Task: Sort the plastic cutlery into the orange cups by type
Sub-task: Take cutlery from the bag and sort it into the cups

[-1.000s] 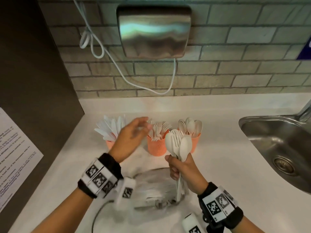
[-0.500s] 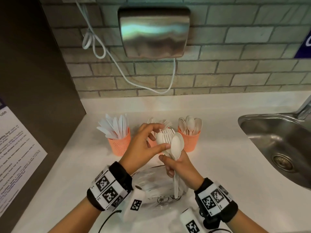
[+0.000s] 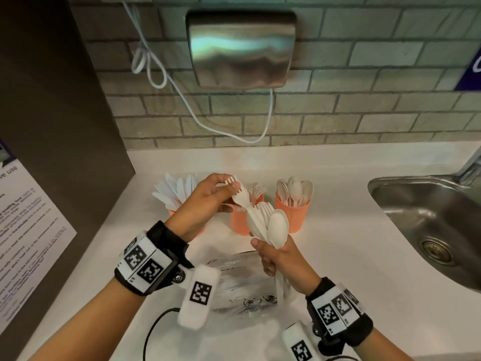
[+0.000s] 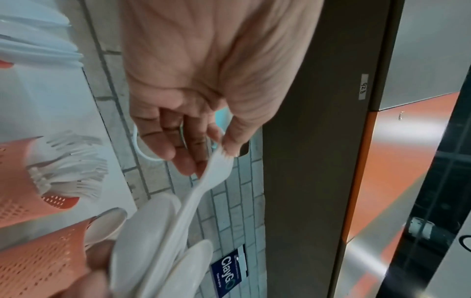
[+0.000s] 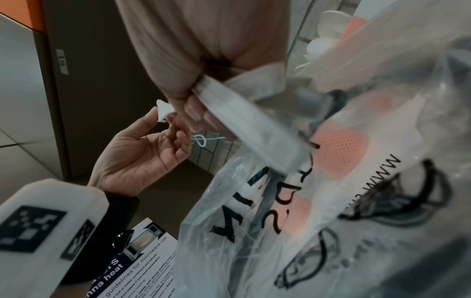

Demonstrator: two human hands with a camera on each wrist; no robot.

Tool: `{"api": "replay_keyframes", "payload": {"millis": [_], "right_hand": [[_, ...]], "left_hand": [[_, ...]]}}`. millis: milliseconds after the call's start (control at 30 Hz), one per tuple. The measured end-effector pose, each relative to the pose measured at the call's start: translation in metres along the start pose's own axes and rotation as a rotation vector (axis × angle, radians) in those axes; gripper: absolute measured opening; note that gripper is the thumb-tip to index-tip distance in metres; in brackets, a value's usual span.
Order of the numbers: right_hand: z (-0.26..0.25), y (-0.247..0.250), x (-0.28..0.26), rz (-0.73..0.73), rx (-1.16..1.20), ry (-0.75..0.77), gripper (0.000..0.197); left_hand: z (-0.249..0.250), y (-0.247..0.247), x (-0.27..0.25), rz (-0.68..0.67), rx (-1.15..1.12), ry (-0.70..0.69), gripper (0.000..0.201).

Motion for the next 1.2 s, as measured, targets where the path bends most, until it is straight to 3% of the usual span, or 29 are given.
{"api": "replay_keyframes", "payload": {"millis": [133, 267, 433, 533, 633, 767, 1033, 1200], "right_hand": [[-0.003, -0.009, 0.002, -0.001, 0.017, 0.035, 0.009], [-0.001, -0.010, 0.003, 0.009, 0.043, 0.045, 0.011], [-0.001, -0.004, 0.002, 0.045, -0.061, 0.141, 0.005], [0.001, -0.001, 0.000, 0.092, -0.179, 0.221, 0.003], [0.002, -0.002, -0.003, 0.127, -0.264, 0.287, 0.020], [0.000, -0.003, -0.007, 0.122, -0.329, 0.338, 0.032], [0.008, 0.004, -0.010, 0.094, -0.342, 0.296, 0.033], [0.011, 0.006, -0.012, 0.054, -0.339, 0.267, 0.032]], "left_hand": [[-0.011, -0.012, -0.008, -0.015, 0.153, -0.064, 0.013], [-0.011, -0.020, -0.013, 0.058, 0.183, -0.163, 0.029], [0.019, 0.000, -0.020, 0.173, -0.172, -0.224, 0.032], [0.025, 0.002, -0.026, 0.259, 0.018, -0.206, 0.025], [0.005, -0.013, -0.029, 0.165, 0.218, -0.167, 0.006], [-0.023, -0.025, -0.024, 0.124, 0.276, -0.114, 0.017], [-0.026, -0.033, -0.025, 0.173, 0.375, -0.203, 0.031], [-0.030, -0.034, -0.016, 0.133, 0.381, -0.144, 0.012]]}}
Point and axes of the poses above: each hand's wrist, its own x-axis towards the middle knuckle, its own y-axis out of the back of the hand, z = x × y, the point moved 2 cm from there along x, towards the middle knuckle, and after that the axes turned 15 degrees about y, right-handed, at the moved point
